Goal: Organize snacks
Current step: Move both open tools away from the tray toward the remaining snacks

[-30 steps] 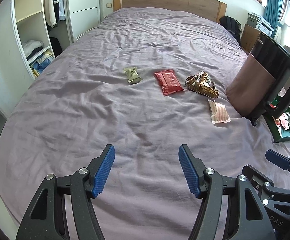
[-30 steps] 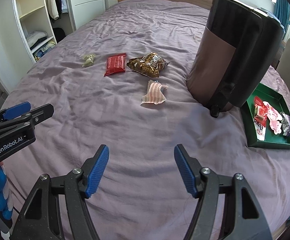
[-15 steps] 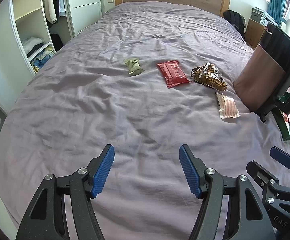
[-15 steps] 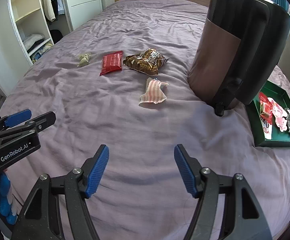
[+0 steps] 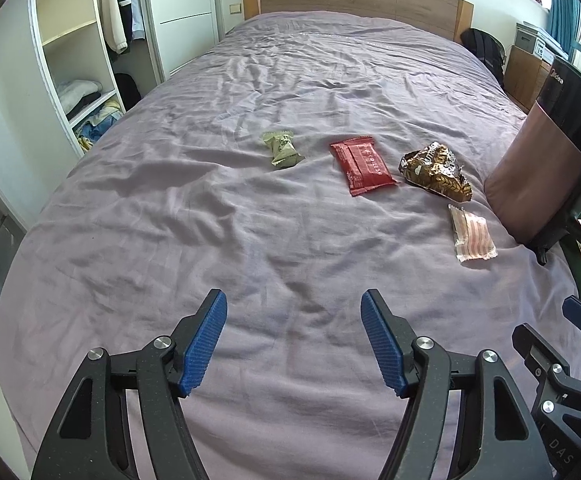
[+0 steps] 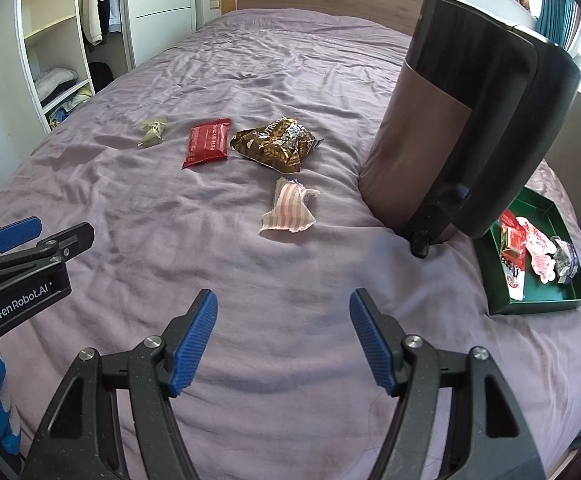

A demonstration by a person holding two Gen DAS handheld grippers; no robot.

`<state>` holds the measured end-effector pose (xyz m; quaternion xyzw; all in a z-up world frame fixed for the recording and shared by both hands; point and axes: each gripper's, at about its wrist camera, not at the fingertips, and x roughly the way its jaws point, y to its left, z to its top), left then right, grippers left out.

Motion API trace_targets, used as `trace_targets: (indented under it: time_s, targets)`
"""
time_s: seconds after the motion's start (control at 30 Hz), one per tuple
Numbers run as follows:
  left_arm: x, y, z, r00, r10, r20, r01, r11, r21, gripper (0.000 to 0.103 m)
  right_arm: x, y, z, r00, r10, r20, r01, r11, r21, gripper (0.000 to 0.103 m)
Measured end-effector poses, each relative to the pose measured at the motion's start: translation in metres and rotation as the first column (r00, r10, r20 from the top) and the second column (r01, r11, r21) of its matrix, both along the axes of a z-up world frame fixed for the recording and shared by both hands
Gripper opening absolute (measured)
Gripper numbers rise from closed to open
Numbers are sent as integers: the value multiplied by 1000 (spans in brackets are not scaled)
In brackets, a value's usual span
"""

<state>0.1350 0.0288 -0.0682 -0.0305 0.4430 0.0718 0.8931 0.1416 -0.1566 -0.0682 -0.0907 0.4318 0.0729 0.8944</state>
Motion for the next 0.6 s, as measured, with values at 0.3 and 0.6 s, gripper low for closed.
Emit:
trace_targets:
  time_s: [0.3,0.6]
  targets:
    - [28,-6,-8,1000,22,15,-23,1000,17,64,10,1,-7,1000,-7,-2,7,1000,-31,103]
    - [25,-10,-15,998,-19,-52,16,998,-54,64,20,-8,-6,999,-31,22,32,998,-56,103]
